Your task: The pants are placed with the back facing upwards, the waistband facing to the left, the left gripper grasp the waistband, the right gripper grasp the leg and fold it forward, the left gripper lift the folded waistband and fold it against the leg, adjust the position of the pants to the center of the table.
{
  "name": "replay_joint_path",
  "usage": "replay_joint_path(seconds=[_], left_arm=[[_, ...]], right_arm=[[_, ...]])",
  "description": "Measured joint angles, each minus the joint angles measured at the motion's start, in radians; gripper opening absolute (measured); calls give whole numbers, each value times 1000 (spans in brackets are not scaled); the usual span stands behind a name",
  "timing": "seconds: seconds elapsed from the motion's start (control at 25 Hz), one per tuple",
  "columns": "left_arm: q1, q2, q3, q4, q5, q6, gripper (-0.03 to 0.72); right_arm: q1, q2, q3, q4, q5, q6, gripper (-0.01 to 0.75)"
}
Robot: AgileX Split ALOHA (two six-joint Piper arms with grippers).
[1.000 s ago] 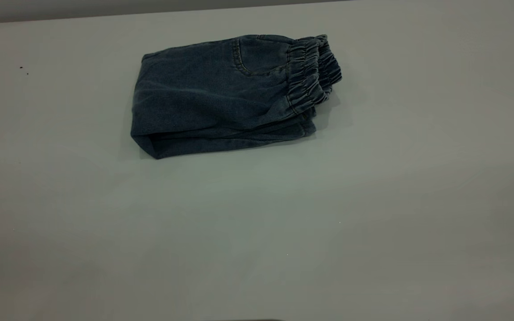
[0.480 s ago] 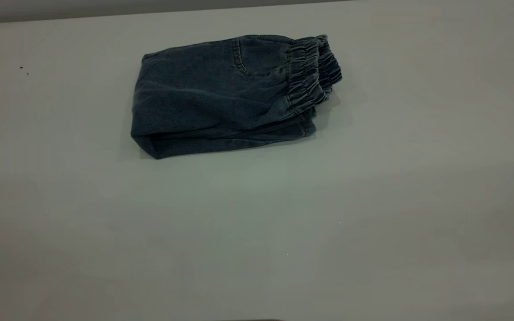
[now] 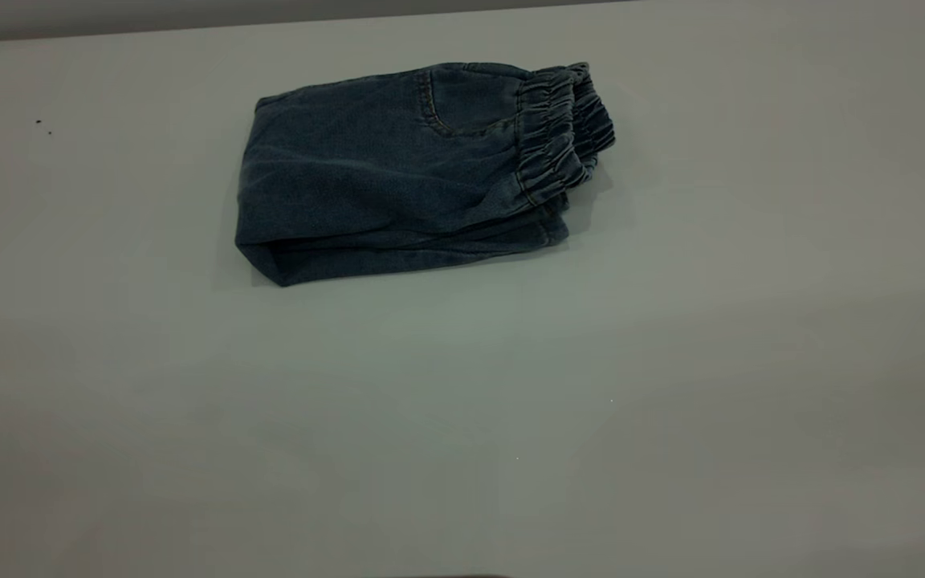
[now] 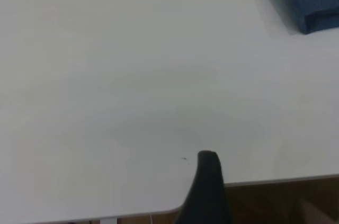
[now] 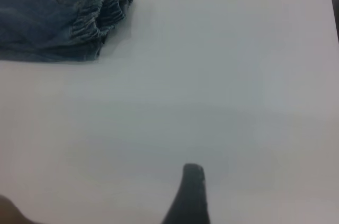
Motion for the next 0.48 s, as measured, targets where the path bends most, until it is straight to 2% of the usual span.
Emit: replay_joint_path(seconds=[0.12, 0.32, 0.48], left_arm=[[0, 0, 0, 0, 0, 0, 552], [0, 0, 0, 0, 0, 0, 552], [0, 0, 0, 0, 0, 0, 552]], right_arm=[[0, 0, 0, -31, 0, 13, 581], [0, 0, 0, -172, -4, 175, 581], [0, 0, 0, -182, -7, 214, 581]])
